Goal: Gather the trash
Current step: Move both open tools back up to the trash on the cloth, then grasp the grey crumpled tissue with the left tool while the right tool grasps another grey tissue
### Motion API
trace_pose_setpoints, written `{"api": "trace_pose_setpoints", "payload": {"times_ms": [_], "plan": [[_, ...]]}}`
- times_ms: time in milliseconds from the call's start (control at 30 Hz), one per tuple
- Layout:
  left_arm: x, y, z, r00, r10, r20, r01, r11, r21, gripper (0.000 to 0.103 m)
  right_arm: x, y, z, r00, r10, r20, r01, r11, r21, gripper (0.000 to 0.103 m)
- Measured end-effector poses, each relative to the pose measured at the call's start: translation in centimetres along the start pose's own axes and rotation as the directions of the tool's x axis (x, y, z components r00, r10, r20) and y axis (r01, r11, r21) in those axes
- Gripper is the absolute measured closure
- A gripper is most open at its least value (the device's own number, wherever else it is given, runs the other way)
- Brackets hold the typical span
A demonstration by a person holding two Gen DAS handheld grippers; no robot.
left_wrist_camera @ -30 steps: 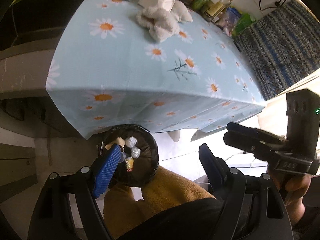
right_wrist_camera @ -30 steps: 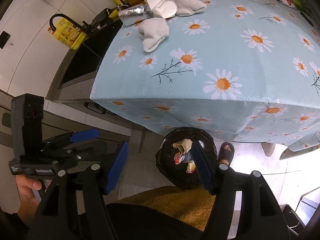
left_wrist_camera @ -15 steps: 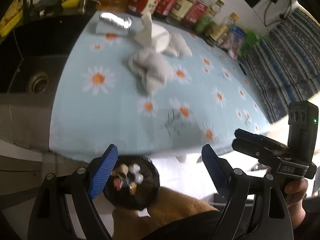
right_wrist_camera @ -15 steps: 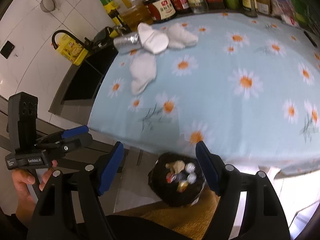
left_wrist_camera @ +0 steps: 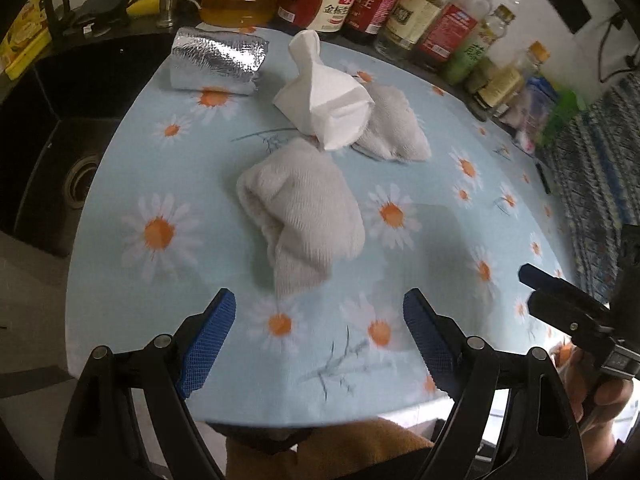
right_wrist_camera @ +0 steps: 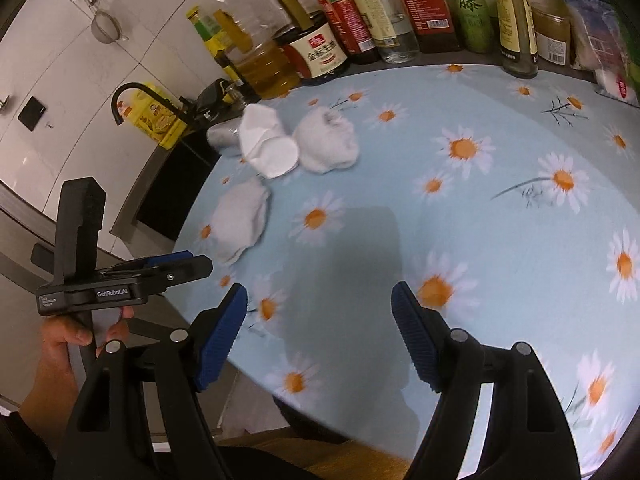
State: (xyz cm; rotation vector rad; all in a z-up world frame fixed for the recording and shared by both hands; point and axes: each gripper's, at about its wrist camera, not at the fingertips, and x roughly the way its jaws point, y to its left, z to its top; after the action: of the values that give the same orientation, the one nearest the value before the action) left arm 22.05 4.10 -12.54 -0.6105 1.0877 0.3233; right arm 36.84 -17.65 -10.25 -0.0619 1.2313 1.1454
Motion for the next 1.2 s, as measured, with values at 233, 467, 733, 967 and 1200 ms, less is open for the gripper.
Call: {"api": "trace_pose_setpoints", "payload": {"times_ms": [233, 467, 733, 967, 1200], "plan": [[2.1, -0.8, 2.4, 0.998, 0.065, -0.013, -0.066, 0.996, -0.055, 0.021, 2.0, -1.2, 2.8, 0.997, 0.051, -0.052, -0.055, 0.995, -0.089, 0.029], [3.6, -0.4, 4.1, 0.987, 0.162, 0.002, -0.16, 0.978, -0.137, 0.037, 4.0, -1.4, 6.5, 0.993, 0.084, -0.08, -0.096, 0.982, -0.16, 0.029], [4.2, 0.1, 3.8, 0.989, 0.146, 0.019, -0.14, 0.974, -0.18, 0.06, 6.0, -1.2, 10.0, 0.989, 0.097, -0.109, -0.12, 0.966, -0.228, 0.029], [4.0, -0.5, 3.2, 0.987, 0.153, 0.048, -0.144, 0.976, -0.161, 0.069, 9.7, -1.4, 13.0, 0.981, 0.064, -0.184, -0.112, 0.958, -0.264, 0.029], [3.0, -0.4, 2.1, 0.989, 0.135, 0.055, -0.122, 0.974, -0.192, 0.071, 11.7, -1.2, 13.5, 0.967, 0.103, -0.234, -0.168, 0.946, -0.277, 0.029]]}}
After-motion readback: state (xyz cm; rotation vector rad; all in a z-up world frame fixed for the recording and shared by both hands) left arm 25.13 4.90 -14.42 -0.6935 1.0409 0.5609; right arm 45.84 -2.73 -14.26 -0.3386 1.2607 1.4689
